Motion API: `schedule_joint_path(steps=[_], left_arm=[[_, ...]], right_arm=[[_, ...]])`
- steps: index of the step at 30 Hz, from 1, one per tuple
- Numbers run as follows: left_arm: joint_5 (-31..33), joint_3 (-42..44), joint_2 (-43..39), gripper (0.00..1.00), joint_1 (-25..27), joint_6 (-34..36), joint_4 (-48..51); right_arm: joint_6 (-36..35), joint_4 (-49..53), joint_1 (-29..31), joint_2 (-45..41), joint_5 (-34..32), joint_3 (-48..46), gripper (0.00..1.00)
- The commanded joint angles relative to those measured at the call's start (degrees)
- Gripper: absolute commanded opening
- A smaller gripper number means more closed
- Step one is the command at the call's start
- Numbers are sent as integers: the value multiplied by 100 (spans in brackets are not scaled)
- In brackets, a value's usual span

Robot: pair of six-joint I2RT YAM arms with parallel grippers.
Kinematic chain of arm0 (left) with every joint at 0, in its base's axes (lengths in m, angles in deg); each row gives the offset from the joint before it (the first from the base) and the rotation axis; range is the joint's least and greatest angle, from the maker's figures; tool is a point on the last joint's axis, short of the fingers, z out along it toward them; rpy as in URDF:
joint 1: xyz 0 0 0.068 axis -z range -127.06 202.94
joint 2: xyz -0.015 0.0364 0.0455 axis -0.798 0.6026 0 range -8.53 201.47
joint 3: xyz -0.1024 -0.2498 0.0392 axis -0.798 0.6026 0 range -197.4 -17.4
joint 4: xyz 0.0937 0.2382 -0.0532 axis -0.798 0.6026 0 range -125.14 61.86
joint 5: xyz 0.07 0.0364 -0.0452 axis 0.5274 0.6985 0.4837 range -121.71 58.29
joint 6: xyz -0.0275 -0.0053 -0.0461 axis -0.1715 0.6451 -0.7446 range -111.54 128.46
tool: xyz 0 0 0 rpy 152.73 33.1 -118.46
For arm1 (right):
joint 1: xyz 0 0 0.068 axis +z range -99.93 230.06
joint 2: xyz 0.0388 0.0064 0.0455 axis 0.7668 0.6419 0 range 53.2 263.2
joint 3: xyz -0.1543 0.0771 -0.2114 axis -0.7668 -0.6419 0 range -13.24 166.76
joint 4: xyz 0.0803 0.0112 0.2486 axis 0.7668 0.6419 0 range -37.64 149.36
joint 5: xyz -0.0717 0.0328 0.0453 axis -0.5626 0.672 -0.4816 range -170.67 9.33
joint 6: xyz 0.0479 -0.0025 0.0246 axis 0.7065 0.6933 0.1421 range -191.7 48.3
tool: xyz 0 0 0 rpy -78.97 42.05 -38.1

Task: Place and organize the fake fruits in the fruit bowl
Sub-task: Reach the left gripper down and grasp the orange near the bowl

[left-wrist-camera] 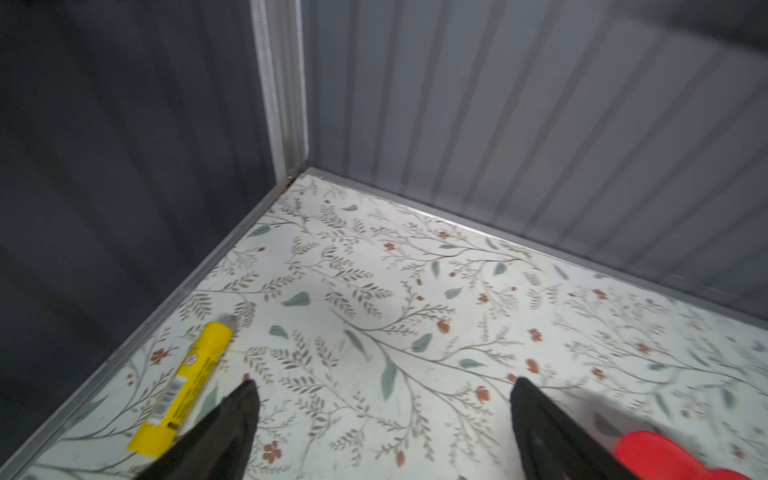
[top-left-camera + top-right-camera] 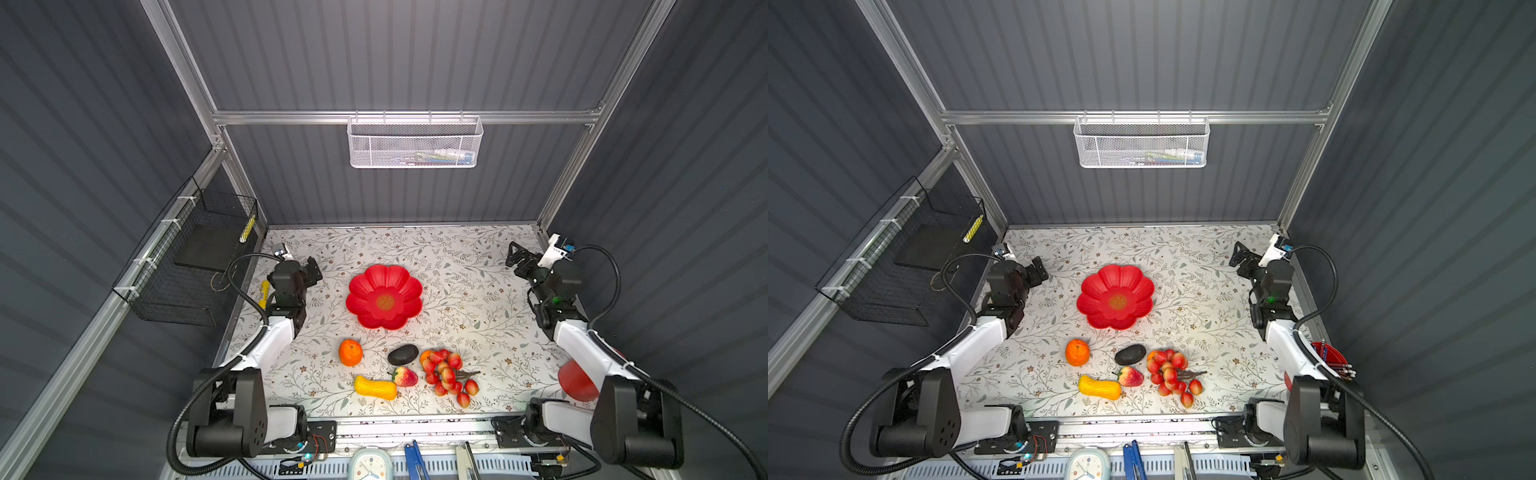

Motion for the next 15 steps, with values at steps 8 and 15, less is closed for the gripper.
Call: schedule_joint_path(steps=[8, 15], left_arm=[[-1847, -827, -590, 87, 283, -154, 4271], [-1554, -616, -710, 88, 1392, -749, 5260]], right_arm=[[-579, 2768, 1354, 822, -687, 1867, 99], [-627, 2862, 1810, 1298, -641, 2216, 99]])
